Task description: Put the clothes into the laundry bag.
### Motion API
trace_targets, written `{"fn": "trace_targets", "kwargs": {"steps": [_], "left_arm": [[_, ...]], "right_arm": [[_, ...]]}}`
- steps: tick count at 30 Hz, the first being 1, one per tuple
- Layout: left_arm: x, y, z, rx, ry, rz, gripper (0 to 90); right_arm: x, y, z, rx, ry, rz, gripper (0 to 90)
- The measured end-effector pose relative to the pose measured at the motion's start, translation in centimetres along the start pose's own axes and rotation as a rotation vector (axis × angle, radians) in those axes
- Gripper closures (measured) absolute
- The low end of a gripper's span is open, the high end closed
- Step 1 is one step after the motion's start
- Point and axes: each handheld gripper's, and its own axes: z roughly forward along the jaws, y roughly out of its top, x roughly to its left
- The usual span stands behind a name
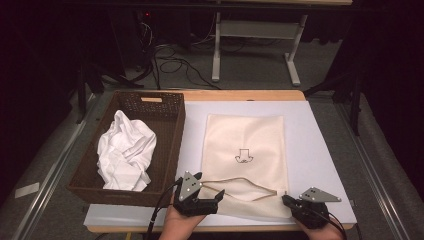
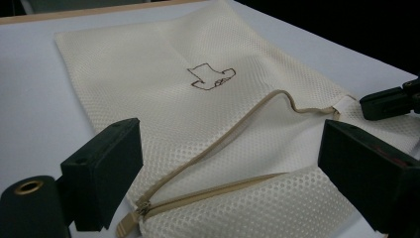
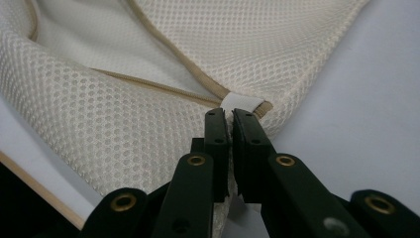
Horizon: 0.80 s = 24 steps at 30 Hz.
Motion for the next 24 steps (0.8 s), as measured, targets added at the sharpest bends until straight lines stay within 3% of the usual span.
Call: {"fn": "trace_targets", "kwargs": {"steps": [7, 10, 12, 15, 17, 19, 23, 24], "left_arm": [[0.0, 0.0, 0.0, 0.005, 0.001, 0.006, 10.5], [0.1, 0.1, 0.0, 0.001, -0.001, 0.013, 10.5], [0.1, 0.2, 0.0, -0.002, 0.004, 0.014, 10.5], [0.0, 0.1, -0.2, 0.000, 0.007, 0.015, 10.5], [-0.1, 0.1, -0.3, -0.007, 0.009, 0.021, 10.5], [-0.1, 0.3, -0.3, -0.012, 0.009, 0.024, 10.6], [0.2, 0.3, -0.5, -0.019, 0.009, 0.011, 10.6], [0.4, 0.2, -0.5, -0.012, 0.007, 0.018, 10.6]], "right_arm": [[2.0, 0.3, 0.5, 0.004, 0.032, -0.068, 85.9], [1.9, 0.4, 0.2, -0.013, 0.033, -0.073, 78.6], [1.5, 0.5, 0.0, -0.036, 0.024, -0.059, 71.0], [0.5, 0.8, 0.0, -0.073, -0.035, -0.018, 59.3], [0.2, 0.9, 0.0, -0.086, -0.045, -0.010, 56.3], [-0.6, 1.4, 0.4, -0.110, -0.067, 0.029, 49.8], [-2.2, 2.9, 1.8, -0.101, -0.106, 0.054, 45.0], [-3.5, 4.1, 3.1, -0.082, -0.140, 0.060, 44.0]]}}
